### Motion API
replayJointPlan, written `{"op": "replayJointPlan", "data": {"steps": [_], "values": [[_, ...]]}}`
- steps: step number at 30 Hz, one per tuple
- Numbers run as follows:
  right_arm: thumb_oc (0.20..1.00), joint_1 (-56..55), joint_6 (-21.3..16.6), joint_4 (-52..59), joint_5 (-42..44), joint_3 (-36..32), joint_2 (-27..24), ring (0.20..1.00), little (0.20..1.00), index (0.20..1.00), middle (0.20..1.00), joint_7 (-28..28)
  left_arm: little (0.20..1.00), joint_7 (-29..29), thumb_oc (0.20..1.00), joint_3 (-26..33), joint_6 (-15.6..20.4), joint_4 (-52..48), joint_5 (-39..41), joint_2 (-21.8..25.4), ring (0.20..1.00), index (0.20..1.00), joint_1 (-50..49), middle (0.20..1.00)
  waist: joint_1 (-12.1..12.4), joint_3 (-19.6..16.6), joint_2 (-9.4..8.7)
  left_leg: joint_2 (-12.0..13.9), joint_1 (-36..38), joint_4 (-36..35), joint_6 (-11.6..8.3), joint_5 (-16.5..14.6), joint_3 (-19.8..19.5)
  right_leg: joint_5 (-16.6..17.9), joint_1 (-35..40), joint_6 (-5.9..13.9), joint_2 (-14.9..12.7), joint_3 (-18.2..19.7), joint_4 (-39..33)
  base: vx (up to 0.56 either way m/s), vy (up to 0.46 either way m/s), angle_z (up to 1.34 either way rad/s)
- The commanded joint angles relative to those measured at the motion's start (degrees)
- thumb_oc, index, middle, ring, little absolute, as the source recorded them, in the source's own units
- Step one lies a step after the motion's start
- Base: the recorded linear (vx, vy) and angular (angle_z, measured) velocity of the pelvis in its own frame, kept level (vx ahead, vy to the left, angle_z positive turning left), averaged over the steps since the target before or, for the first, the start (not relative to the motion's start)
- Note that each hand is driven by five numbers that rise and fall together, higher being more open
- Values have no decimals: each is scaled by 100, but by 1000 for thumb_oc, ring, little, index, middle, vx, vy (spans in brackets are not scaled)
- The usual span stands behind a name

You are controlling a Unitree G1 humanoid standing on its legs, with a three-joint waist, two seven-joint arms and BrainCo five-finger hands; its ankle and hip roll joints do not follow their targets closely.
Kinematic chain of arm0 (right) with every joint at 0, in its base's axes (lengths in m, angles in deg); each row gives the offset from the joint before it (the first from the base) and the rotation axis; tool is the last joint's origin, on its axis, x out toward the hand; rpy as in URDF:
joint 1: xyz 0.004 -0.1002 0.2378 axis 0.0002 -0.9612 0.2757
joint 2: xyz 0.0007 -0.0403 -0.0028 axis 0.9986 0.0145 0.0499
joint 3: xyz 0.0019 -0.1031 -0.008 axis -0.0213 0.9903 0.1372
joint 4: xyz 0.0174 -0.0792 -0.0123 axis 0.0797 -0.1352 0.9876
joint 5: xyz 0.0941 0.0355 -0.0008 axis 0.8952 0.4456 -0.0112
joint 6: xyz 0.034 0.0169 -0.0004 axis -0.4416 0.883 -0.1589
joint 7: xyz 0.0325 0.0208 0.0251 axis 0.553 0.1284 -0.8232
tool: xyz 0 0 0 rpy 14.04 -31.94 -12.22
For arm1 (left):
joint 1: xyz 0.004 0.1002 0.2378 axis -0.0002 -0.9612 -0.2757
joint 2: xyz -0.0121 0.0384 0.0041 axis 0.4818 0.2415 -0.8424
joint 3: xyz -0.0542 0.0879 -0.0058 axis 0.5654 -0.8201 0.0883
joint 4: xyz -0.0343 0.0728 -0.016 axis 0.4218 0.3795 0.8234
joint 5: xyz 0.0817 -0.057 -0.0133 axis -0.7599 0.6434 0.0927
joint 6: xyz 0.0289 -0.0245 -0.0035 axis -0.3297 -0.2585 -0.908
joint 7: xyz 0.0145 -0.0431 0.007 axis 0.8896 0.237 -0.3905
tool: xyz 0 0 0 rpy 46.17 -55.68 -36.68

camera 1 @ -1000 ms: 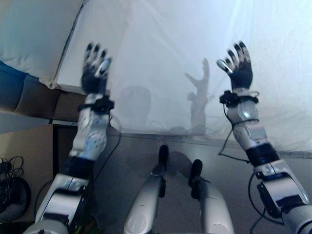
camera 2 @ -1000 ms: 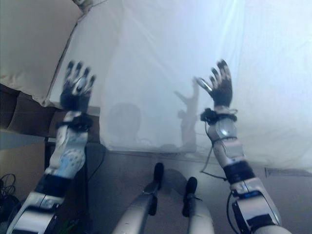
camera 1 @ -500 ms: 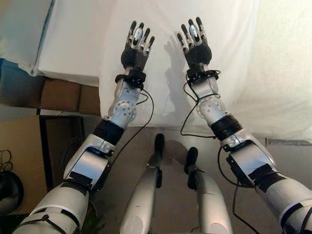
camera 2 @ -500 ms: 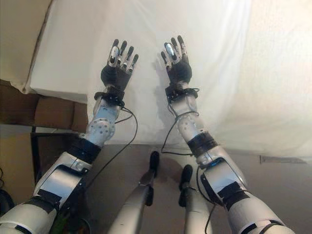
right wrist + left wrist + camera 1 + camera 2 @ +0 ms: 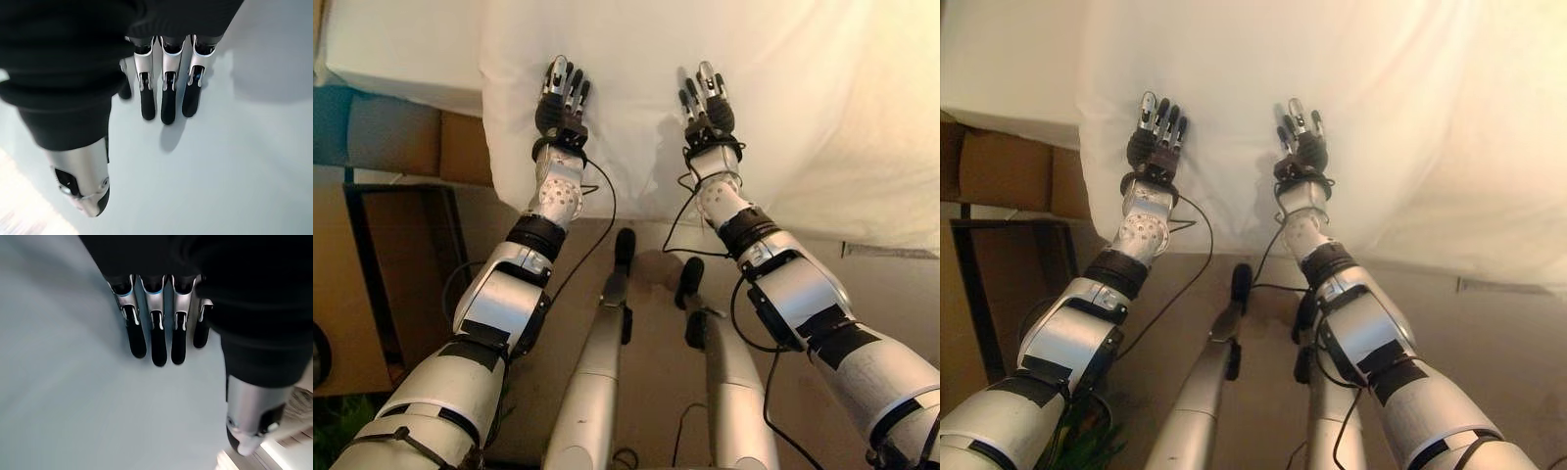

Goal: Make the bed

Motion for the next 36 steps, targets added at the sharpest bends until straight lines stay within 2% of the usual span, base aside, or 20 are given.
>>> {"op": "replayJointPlan", "data": {"steps": [1, 8, 11, 15, 17, 19, 20, 23, 24, 25, 26, 28, 29, 32, 33, 34, 36], "values": [[1000, -141, 237, -213, -460, -208, -138, 1000, 1000, 1000, 1000, 334, 1000, -287, 1000, 400, -173, 607, -518, 298, 1000, 1000, 91, 1000, 182, -67, -155, -125, -121, 687, -376, -1184, 260, 772, 378, 609, -370, 303, -1311, 0, 0, 0], [1000, -1093, 452, -554, -701, -618, -217, 1000, 1000, 1000, 1000, 427, 1000, -223, 1000, 771, -360, 743, -625, 418, 1000, 1000, -857, 1000, 126, -67, -95, -166, -212, 588, -324, -1066, 339, 908, 299, 568, -419, 195, -1456, 0, 15, 2], [1000, -1426, 483, -592, -742, -756, -235, 1000, 1000, 1000, 1000, 375, 1000, -193, 1000, 912, -392, 764, -658, 471, 1000, 1000, -1169, 1000, 111, -67, -70, -172, -88, 589, -325, -1172, 311, 826, 379, 595, -401, 271, -1427, 8, 12, 3], [1000, -2183, 521, -676, -773, -1251, -508, 1000, 1000, 1000, 1000, 337, 1000, -196, 1000, 1304, -419, 865, -951, 760, 1000, 1000, -1916, 1000, 73, -67, 11, -190, -16, 545, -299, -1192, 342, 807, 387, 588, -416, 289, -1405, 8, 0, 0], [1000, -2330, 539, -718, -818, -1361, -588, 1000, 1000, 1000, 1000, 325, 1000, -198, 1000, 1385, -448, 904, -1018, 802, 1000, 1000, -2080, 1000, 66, -67, 29, -199, -101, 528, -274, -1097, 395, 887, 297, 556, -439, 221, -1416, -47, 20, -3], [1000, -2776, 555, -777, -1096, -1610, -833, 1000, 1000, 1000, 1000, 410, 1000, -207, 1000, 1666, -438, 941, -1214, 963, 1000, 1000, -2636, 1000, 63, -67, 94, -206, -72, 536, -261, -1123, 413, 850, 288, 550, -428, 249, -1364, 25, -5, -1], [1000, -2966, 574, -821, -1205, -1713, -913, 1000, 1000, 1000, 1000, 472, 1000, -251, 1000, 1769, -400, 940, -1263, 974, 1000, 1000, -2857, 1000, 56, -67, 121, -207, 22, 538, -275, -1208, 372, 759, 355, 572, -407, 333, -1323, 36, -14, -2], [1000, -3355, 587, -784, -1409, -1900, -1041, 1000, 1000, 1000, 1000, 544, 1000, -325, 1000, 1926, -337, 789, -1439, 953, 1000, 1000, -3279, 1000, 36, -67, 160, -214, -11, 520, -247, -1124, 435, 794, 285, 533, -419, 292, -1280, -16, 2, -1], [1000, -3567, 597, -778, -1501, -2012, -1072, 1000, 1000, 1000, 1000, 597, 1000, -368, 1000, 2034, -360, 812, -1518, 924, 1000, 1000, -3489, 1000, 29, -67, 185, -217, 131, 526, -260, -1217, 392, 682, 387, 557, -400, 380, -1216, 0, 0, 0], [1000, -3703, 589, -826, -1551, -2161, -1148, 1000, 1000, 1000, 1000, 662, 1000, -399, 1000, 2172, -384, 940, -1539, 936, 1000, 1000, -3615, 1000, 9, -67, 197, -215, 57, 519, -238, -1127, 446, 749, 304, 522, -420, 318, -1207, 0, 0, 0], [1000, -3939, 585, -892, -1704, -2319, -1201, 1000, 1000, 1000, 1000, 795, 1000, -480, 1000, 2342, -308, 1007, -1506, 856, 1000, 1000, -3854, 1000, -13, -67, 231, -226, 189, 522, -239, -1203, 414, 648, 375, 538, -397, 400, -1122, -51, 1, 1], [1000, -4216, 608, -928, -1912, -2472, -1282, 1000, 1000, 1000, 1000, 887, 1000, -535, 1000, 2537, -271, 987, -1550, 793, 1000, 1000, -4106, 1000, -27, -67, 263, -228, 185, 522, -216, -1136, 463, 660, 334, 507, -407, 367, -1044, 0, 0, 0], [1000, -4254, 612, -923, -1929, -2463, -1278, 1000, 1000, 1000, 1000, 898, 1000, -540, 1000, 2533, -273, 983, -1558, 779, 1000, 1000, -4147, 1000, -29, -67, 266, -228, 301, 534, -236, -1235, 418, 566, 432, 536, -389, 440, -1009, -31, -32, 0], [1000, -4640, 627, -783, -2352, -2574, -1315, 1000, 1000, 1000, 1000, 1035, 1000, -649, 1000, 2746, -153, 833, -1712, 646, 1000, 1000, -4515, 1000, -73, -67, 297, -228, 351, 581, -205, -1167, 474, 559, 439, 480, -398, 413, -849, -20, -16, 0], [1000, -4857, 631, -730, -2724, -2624, -1409, 1000, 1000, 1000, 1000, 1150, 1000, -779, 1000, 2854, -69, 774, -2002, 627, 1000, 1000, -4701, 1000, -109, -67, 320, -221, 510, 636, -199, -1185, 470, 478, 551, 456, -373, 448, -710, 0, -18, -4], [1000, -4895, 635, -725, -2740, -2616, -1403, 1000, 1000, 1000, 1000, 1163, 1000, -798, 1000, 2846, -72, 767, -2022, 613, 1000, 1000, -4737, 1000, -109, -67, 319, -225, 632, 648, -219, -1295, 425, 372, 655, 487, -357, 516, -673, -30, -32, -5], [1000, -5080, 623, -616, -2928, -2656, -1468, 1000, 1000, 1000, 1000, 1134, 1000, -1014, 1000, 2846, -122, 783, -2747, 708, 1000, 1000, -4913, 1000, -151, -67, 325, -196, 720, 661, -193, -1187, 488, 392, 706, 422, -356, 457, -579, -69, -42, -3]]}}
